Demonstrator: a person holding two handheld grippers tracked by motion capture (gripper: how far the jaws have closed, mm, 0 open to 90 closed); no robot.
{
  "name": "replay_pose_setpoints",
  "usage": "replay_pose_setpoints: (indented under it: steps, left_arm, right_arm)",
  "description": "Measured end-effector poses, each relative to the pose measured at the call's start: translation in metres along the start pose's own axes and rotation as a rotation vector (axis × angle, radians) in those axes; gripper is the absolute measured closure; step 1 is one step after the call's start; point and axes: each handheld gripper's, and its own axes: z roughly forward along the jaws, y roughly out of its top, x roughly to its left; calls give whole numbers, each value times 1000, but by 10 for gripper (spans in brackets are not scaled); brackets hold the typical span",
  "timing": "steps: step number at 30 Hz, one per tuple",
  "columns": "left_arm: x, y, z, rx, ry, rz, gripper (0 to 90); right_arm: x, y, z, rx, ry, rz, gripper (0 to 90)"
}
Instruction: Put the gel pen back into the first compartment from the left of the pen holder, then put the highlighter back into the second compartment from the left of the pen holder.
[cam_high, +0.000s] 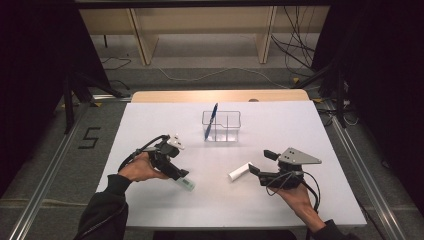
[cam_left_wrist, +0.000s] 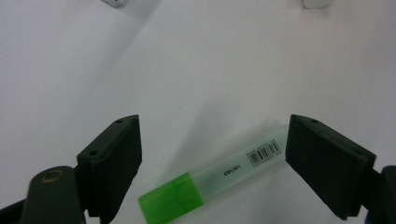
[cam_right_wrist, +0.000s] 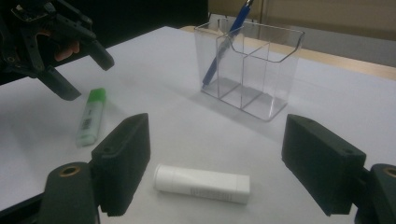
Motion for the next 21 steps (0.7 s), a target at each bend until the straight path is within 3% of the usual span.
replay_pose_setpoints:
  steps: [5, 17, 21]
  left_arm:
    - [0, -4, 1, 25, -5, -3, 175]
    - [0, -9, 11, 109, 7, 52, 169]
    - [1, -10, 13, 108, 4, 54, 169]
  right_arm:
    - [0, 0, -1, 3, 0, 4, 245]
    - [0, -1, -1, 6, -3, 8, 245]
    - [0, -1, -1, 7, -1, 9, 245]
